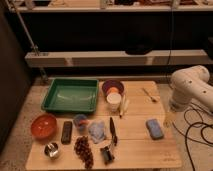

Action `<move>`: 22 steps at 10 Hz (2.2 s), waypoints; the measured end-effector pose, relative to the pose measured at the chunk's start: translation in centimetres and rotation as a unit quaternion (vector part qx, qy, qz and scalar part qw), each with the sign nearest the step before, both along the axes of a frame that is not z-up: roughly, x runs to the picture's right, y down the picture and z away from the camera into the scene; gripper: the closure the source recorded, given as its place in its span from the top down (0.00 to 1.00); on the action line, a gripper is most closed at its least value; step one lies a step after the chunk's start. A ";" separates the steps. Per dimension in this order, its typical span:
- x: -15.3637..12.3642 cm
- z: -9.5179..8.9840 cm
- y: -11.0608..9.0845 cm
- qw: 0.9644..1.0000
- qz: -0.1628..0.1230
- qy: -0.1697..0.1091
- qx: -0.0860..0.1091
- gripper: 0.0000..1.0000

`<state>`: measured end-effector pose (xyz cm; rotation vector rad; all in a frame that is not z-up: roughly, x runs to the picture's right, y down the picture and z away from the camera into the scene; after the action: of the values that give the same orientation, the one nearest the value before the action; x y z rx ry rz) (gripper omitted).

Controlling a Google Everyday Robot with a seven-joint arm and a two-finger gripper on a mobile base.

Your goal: Place sponge in paper cup

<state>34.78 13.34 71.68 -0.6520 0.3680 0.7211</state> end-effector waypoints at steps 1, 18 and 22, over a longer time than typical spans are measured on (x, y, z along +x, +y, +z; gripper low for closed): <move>0.1 0.0 0.1 1.000 0.002 0.002 -0.001 0.80; -5.4 6.9 11.2 0.999 -0.008 -0.003 -0.051 0.80; -5.7 6.9 11.0 0.999 -0.001 -0.012 -0.035 0.80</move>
<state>29.06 24.34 78.55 -0.7262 0.3730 0.7001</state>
